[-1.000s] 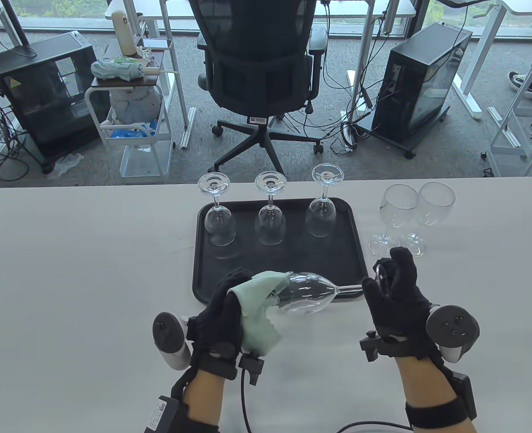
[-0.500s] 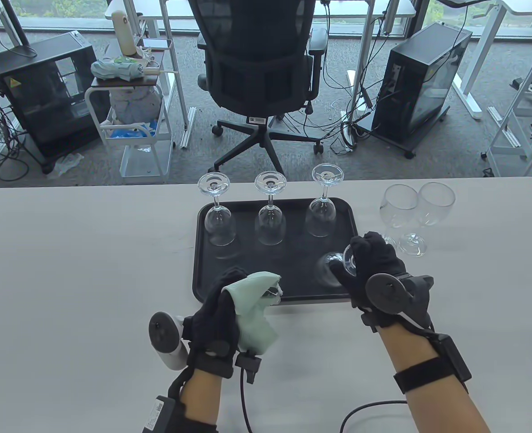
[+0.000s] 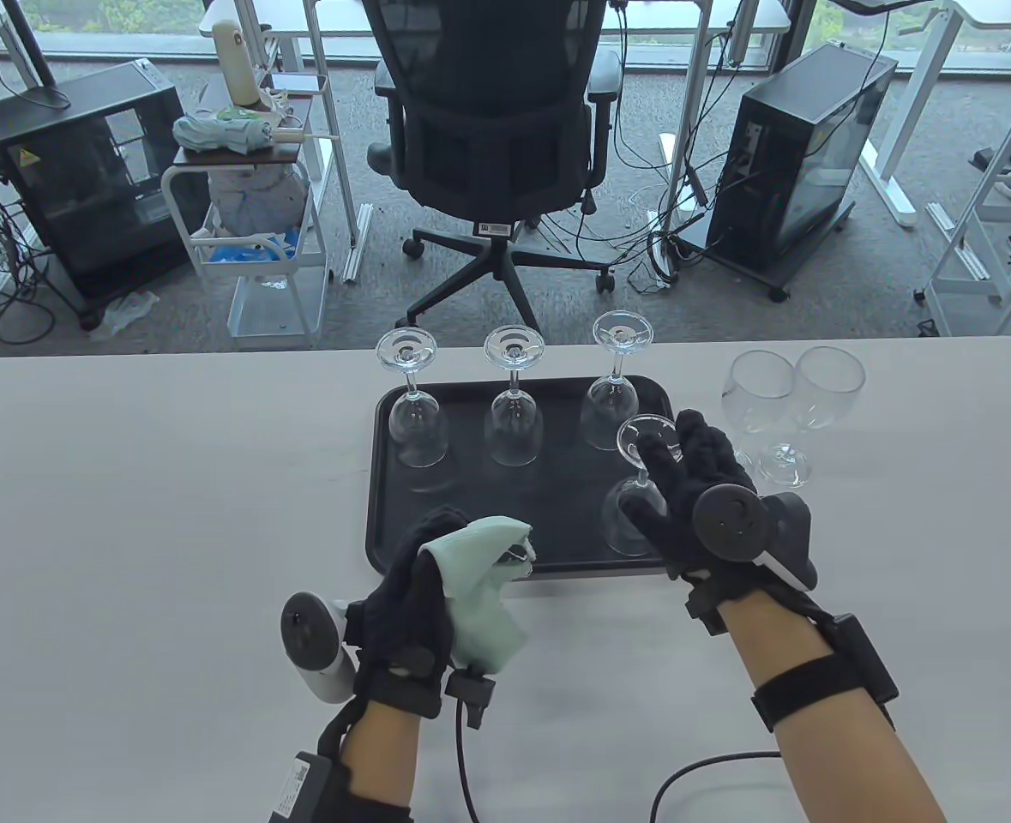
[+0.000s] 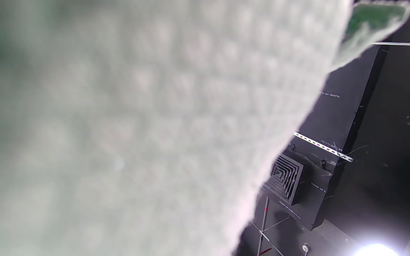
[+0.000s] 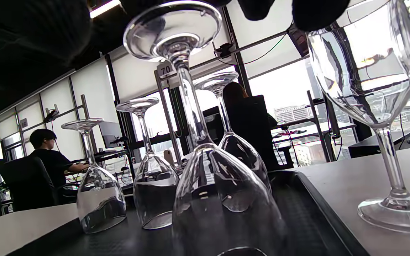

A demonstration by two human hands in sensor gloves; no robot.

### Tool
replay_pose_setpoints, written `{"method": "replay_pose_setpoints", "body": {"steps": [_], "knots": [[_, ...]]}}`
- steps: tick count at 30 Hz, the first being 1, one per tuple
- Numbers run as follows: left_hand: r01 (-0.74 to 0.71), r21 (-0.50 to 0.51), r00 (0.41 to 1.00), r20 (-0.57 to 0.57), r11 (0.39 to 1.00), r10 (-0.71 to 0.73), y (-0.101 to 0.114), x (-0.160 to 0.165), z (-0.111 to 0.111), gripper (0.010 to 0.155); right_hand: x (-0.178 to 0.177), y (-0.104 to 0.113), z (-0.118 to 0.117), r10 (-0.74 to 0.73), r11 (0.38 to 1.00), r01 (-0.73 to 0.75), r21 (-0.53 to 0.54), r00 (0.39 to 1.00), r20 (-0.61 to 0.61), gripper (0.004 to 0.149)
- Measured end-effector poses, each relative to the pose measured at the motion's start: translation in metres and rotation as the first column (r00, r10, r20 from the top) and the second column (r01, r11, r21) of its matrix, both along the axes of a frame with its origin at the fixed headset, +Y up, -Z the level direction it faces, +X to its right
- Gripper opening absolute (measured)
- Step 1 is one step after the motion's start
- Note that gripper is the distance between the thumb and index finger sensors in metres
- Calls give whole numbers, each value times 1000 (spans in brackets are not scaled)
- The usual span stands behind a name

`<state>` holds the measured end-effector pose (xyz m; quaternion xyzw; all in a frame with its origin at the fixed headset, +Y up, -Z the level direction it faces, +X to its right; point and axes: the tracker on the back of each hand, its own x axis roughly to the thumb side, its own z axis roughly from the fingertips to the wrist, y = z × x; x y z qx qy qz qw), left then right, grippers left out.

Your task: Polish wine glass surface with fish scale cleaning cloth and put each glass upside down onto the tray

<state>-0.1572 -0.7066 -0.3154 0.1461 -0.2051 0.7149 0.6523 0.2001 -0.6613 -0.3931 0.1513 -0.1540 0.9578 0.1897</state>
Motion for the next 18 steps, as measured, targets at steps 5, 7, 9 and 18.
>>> {"method": "replay_pose_setpoints", "body": {"steps": [5,7,9,18], "knots": [[-4,8,1000,2,1000,4,0,-1,0,54,53,2,12,-225,970,213,115,969,106,86],[-4,13,1000,3,1000,4,0,0,0,54,92,-9,12,-432,902,414,125,874,222,92],[1,25,1000,-2,1000,-1,2,0,1,54,119,-27,10,-562,821,558,116,760,326,99],[11,39,1000,-18,999,-10,4,0,2,54,173,-105,-15,-536,628,775,-69,495,683,105]]}}
